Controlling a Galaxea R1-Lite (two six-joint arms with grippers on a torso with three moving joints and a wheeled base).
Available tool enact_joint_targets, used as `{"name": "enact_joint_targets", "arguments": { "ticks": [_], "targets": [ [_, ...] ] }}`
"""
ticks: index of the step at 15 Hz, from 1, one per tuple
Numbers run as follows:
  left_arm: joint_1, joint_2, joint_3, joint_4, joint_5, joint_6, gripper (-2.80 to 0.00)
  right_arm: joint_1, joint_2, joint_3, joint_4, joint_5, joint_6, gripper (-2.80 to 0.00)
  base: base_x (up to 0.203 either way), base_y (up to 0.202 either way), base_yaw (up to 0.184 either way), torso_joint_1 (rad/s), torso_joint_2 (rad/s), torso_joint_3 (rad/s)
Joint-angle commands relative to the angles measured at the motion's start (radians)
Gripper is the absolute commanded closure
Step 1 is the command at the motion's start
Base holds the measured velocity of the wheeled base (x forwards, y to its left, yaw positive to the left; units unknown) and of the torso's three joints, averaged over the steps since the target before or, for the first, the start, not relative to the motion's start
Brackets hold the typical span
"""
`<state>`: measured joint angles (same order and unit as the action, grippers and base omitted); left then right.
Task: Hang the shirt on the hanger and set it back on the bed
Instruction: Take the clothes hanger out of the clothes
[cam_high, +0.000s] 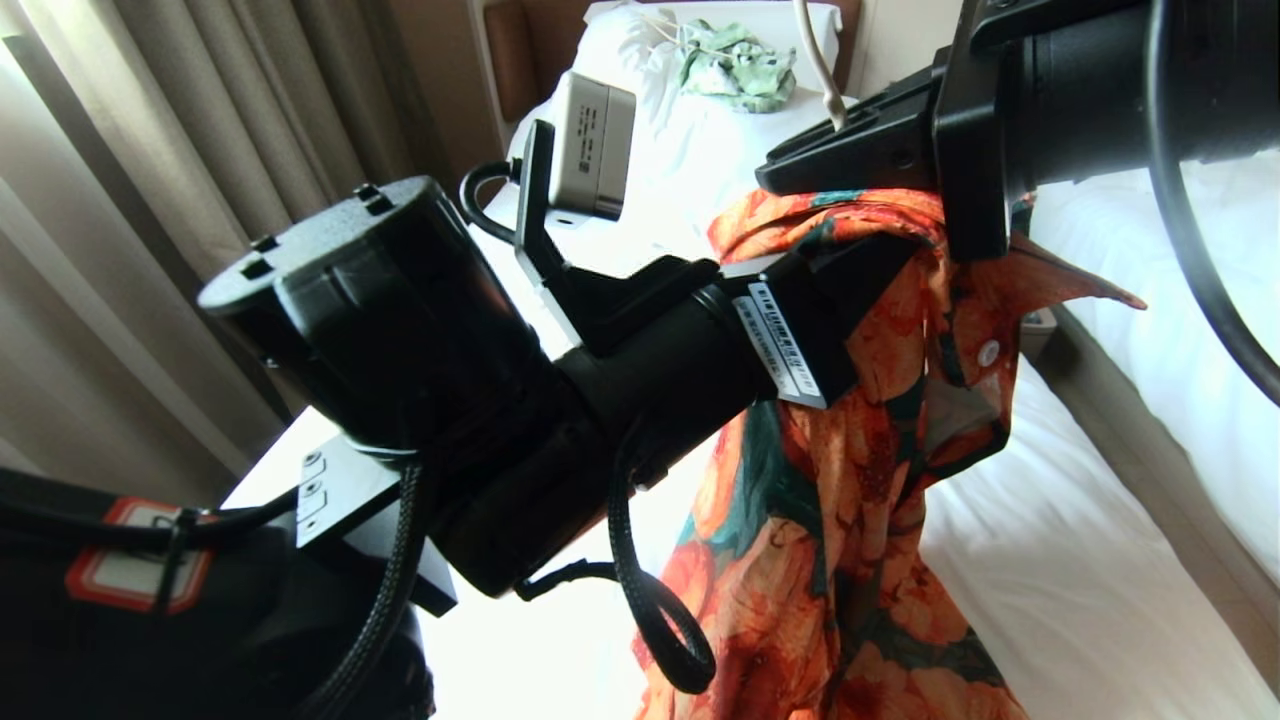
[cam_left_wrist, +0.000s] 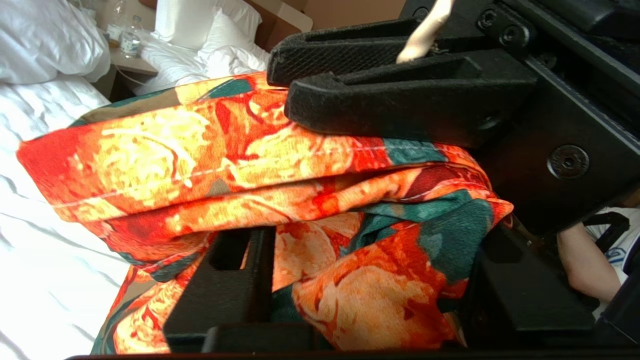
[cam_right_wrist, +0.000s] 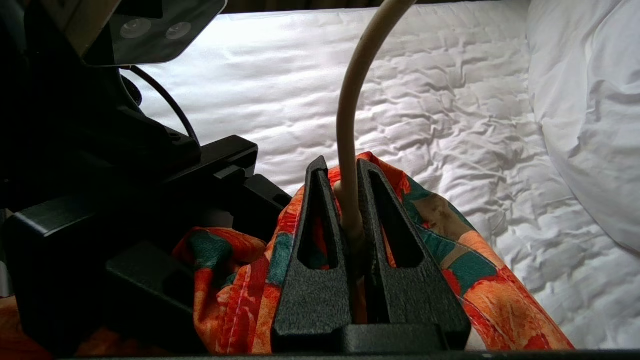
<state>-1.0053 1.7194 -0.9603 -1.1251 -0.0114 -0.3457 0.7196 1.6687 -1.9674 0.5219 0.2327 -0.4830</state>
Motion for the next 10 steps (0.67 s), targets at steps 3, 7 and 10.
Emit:
{"name": "enact_joint_targets", "arguments": {
  "ticks": [3, 7, 10],
  "targets": [
    [0.023, -0.079, 0.062, -0.010, -0.034, -0.003, -2.80, -0.005, 0.008, -0.002, -0.009, -0.018, -0.005, 0.00, 0.000, 0.000, 0.000, 0.000, 0.00, 0.000],
    [0.025, -0.134, 0.134, -0.012, -0.036, -0.003, -2.80, -0.017, 0.016, -0.002, -0.029, -0.047, -0.005, 0.00, 0.000, 0.000, 0.000, 0.000, 0.00, 0.000],
    [0.028, -0.171, 0.192, -0.013, -0.040, -0.004, -2.80, -0.027, 0.016, -0.002, -0.035, -0.049, -0.005, 0.00, 0.000, 0.000, 0.000, 0.000, 0.00, 0.000]
  ]
}}
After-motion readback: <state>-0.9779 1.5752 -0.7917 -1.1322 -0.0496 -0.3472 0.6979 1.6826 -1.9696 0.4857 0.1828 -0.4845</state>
